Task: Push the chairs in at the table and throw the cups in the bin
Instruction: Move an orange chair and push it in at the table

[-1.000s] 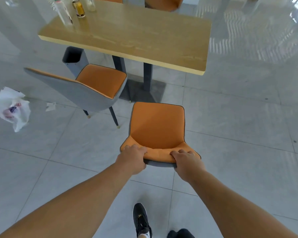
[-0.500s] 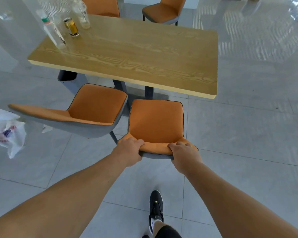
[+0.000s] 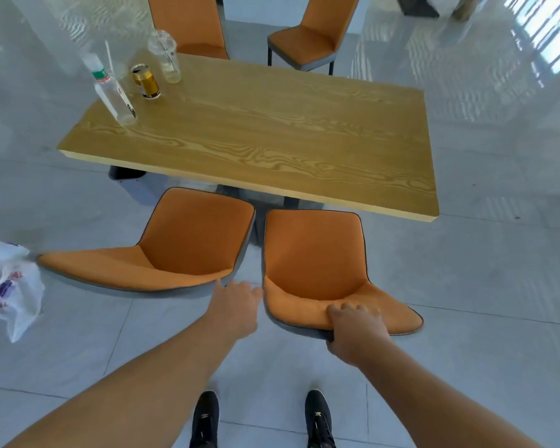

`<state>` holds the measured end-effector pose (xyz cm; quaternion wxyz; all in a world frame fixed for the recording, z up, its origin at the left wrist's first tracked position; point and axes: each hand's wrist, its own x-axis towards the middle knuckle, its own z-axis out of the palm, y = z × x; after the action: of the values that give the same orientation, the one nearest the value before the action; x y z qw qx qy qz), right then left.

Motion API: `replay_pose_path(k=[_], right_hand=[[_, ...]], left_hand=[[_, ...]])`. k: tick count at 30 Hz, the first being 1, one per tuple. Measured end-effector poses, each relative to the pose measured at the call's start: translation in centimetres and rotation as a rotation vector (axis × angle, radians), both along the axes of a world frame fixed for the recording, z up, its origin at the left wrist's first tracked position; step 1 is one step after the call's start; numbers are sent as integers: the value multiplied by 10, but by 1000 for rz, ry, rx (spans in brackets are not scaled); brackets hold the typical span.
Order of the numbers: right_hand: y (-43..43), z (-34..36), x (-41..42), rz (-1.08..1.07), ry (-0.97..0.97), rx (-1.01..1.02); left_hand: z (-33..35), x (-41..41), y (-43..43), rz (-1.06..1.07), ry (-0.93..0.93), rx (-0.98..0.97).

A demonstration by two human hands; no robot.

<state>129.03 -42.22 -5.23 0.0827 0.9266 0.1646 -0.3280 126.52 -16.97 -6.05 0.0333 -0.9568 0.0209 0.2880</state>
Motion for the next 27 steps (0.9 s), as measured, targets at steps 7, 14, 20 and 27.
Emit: replay_pose_path(k=[7, 14, 20, 27], right_hand=[[103, -8, -32, -77, -172, -34], [119, -21, -27, 10, -248, -30], [153, -16, -29, 187, -208, 92], [198, -16, -39, 161, -140, 123]], left_hand=[[10, -26, 191, 88, -89, 91], [-1, -37, 223, -22, -258, -111], [-2, -34, 224, -112, -282, -196], [-4, -26, 228, -115, -130, -161]])
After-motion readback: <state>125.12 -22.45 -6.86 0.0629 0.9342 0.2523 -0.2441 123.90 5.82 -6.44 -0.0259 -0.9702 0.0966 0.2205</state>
